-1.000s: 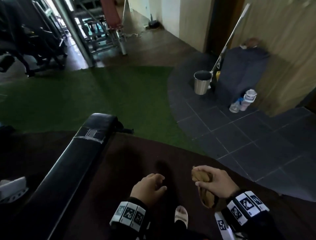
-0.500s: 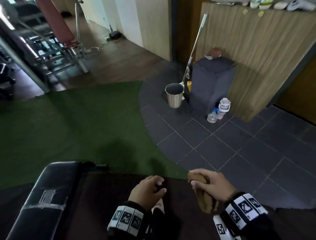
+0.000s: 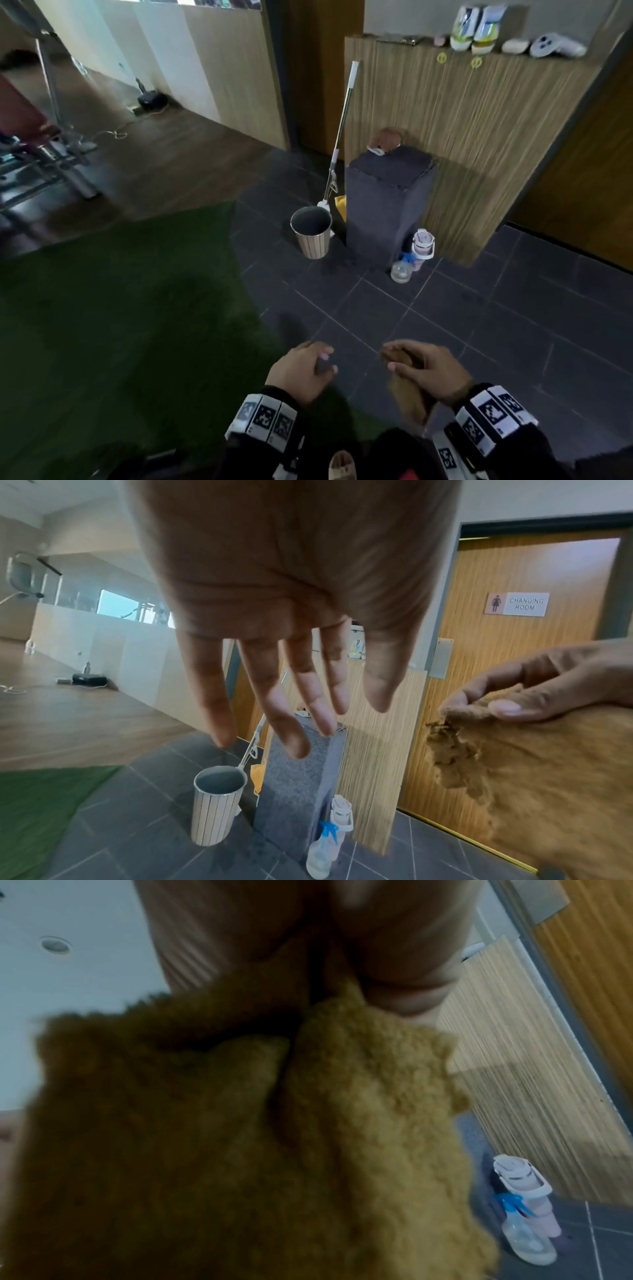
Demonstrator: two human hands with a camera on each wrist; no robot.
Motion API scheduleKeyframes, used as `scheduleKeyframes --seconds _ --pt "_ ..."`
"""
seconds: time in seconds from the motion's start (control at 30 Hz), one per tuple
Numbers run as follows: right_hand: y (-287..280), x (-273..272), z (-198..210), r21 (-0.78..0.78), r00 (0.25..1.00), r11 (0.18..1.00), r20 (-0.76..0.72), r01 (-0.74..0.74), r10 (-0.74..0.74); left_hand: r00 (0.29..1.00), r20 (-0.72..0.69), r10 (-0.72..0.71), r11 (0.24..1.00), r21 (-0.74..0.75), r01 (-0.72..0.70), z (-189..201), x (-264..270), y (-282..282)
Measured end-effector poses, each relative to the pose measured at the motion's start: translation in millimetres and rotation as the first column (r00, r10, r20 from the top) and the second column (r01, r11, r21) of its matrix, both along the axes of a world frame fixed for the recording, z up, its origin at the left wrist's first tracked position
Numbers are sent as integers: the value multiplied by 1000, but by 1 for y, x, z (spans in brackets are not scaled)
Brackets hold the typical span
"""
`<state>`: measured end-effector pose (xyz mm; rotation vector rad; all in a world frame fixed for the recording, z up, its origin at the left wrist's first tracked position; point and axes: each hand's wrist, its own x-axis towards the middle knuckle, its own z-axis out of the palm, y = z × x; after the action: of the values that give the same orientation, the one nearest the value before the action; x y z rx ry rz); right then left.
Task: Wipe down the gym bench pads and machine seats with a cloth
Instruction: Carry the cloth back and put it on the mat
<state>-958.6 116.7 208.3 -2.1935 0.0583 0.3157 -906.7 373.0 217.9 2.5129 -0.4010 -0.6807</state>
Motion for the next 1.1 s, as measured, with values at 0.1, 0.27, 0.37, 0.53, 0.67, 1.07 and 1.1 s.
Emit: scheduleKeyframes --seconds 0.1,0.27,0.37,0.53,0.67,1.07,1.1 --pt "-6 44 4 -6 1000 1000 15 16 -16 1000 -4 -27 999 -21 27 2 50 -9" --pt "-21 125 -3 55 998 997 -3 61 -61 998 -5 -62 997 -43 62 -5 136 -33" --pt "-35 181 -9 76 997 995 -16 71 -70 999 -8 -53 998 -41 52 -12 194 -51" --pt "-66 290 -22 146 994 984 -46 105 -99 999 -25 -43 998 -38 42 -20 305 -86" --pt "-93 367 -24 151 992 982 -80 109 -98 1000 -16 -13 999 -46 12 -19 381 -114" --pt "-146 535 -35 102 977 979 -140 176 -162 989 -45 -141 983 -127 134 -28 577 -183" --pt "-149 551 -36 95 975 978 -145 184 -169 985 -35 -168 977 -137 162 -30 597 -189"
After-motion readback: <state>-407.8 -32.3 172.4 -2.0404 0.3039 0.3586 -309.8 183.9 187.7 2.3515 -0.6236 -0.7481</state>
